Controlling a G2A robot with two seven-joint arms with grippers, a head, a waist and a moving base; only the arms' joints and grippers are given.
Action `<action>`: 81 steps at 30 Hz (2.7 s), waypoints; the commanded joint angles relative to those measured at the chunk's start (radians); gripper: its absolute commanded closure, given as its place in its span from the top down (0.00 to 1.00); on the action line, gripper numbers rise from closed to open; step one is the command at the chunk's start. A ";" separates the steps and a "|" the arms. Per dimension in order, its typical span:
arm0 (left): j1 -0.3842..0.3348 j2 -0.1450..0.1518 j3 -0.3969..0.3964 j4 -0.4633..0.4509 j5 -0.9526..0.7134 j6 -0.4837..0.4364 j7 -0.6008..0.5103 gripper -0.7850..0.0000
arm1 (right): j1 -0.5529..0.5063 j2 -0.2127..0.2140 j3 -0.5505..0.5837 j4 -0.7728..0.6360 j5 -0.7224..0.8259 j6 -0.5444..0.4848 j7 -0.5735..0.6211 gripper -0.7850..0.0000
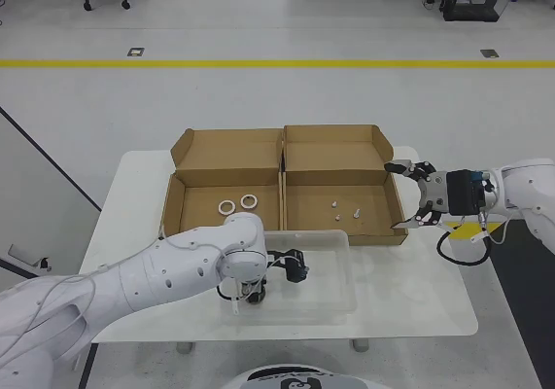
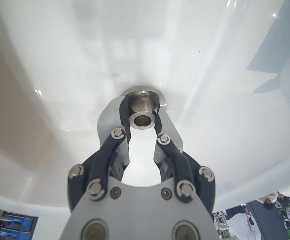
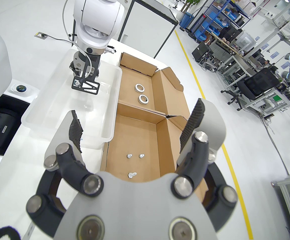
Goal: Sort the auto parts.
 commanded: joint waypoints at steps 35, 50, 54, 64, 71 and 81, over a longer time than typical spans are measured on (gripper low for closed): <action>-0.025 0.005 0.000 0.031 -0.044 -0.097 0.098 0.68 | 0.000 0.000 0.000 0.000 0.000 0.000 0.000 1.00; -0.012 0.013 0.000 0.024 -0.021 -0.109 0.109 0.46 | 0.000 0.000 0.000 0.000 0.000 0.000 0.000 1.00; -0.010 0.013 0.000 0.024 -0.018 -0.110 0.110 0.46 | 0.000 0.000 0.000 0.000 0.000 0.000 0.000 1.00; -0.008 0.007 0.000 0.028 -0.006 -0.115 0.115 0.44 | 0.000 0.000 0.000 0.000 0.000 0.000 0.000 1.00; -0.008 0.003 0.000 0.034 -0.004 -0.113 0.114 0.45 | 0.000 0.000 0.000 0.000 0.000 0.000 0.000 1.00; -0.001 -0.005 0.000 0.055 0.003 -0.119 0.119 0.33 | 0.000 0.000 0.000 0.000 0.000 0.000 0.000 1.00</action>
